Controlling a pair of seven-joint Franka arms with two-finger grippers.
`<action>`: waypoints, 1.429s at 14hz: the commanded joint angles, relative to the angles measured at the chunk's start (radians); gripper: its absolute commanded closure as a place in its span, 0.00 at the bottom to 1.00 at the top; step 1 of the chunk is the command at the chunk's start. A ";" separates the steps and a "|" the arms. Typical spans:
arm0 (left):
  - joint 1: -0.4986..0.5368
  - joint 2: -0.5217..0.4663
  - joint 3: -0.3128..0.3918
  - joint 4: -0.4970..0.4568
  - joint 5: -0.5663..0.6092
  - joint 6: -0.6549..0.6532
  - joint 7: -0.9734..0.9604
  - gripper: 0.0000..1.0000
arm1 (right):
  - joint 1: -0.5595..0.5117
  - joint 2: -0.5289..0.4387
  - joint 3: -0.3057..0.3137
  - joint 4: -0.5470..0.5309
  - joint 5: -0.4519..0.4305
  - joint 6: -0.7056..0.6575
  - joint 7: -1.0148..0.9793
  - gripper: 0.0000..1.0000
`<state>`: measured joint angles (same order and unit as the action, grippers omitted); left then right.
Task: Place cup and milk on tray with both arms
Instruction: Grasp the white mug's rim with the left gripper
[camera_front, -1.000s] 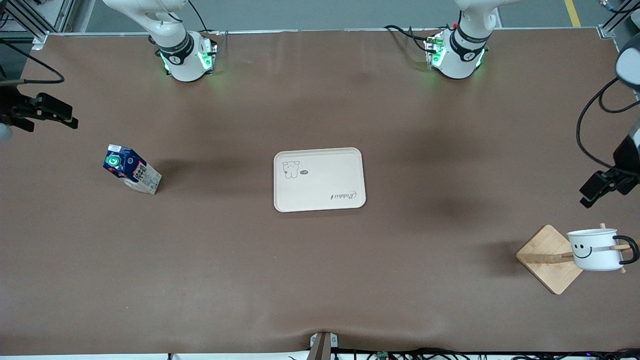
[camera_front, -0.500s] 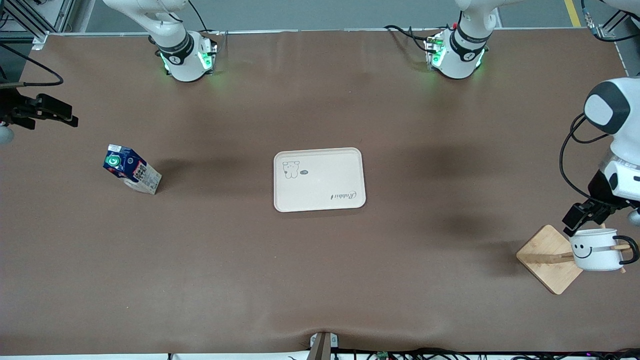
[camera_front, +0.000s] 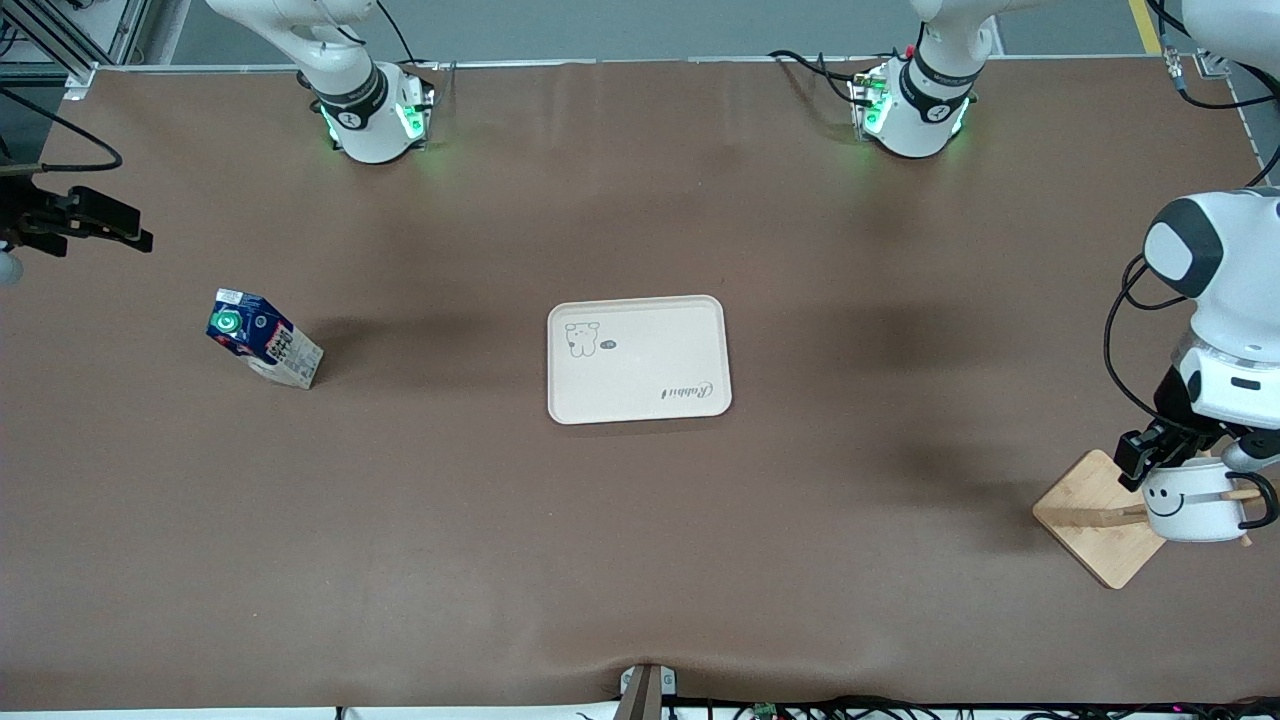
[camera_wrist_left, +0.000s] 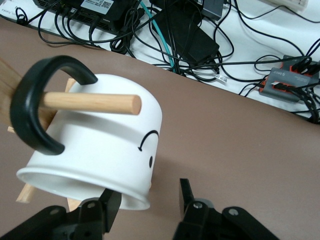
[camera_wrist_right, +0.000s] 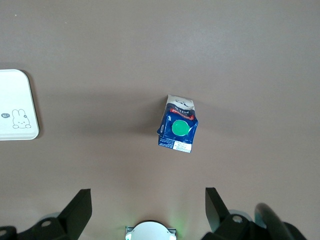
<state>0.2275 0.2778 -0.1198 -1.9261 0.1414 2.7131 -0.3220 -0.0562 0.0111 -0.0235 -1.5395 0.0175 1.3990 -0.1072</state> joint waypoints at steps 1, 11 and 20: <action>0.007 0.004 -0.003 0.013 0.033 0.011 -0.014 0.66 | -0.014 0.009 0.010 0.022 0.013 -0.018 0.012 0.00; -0.004 0.009 -0.006 0.029 0.096 0.011 -0.009 1.00 | -0.011 0.015 0.011 0.021 0.016 -0.017 0.012 0.00; -0.036 -0.043 -0.066 0.114 0.231 -0.212 -0.005 1.00 | -0.014 0.018 0.011 0.019 0.019 -0.017 0.012 0.00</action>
<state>0.1922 0.2635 -0.1628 -1.8419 0.3356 2.5661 -0.3194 -0.0573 0.0204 -0.0220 -1.5395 0.0200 1.3964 -0.1071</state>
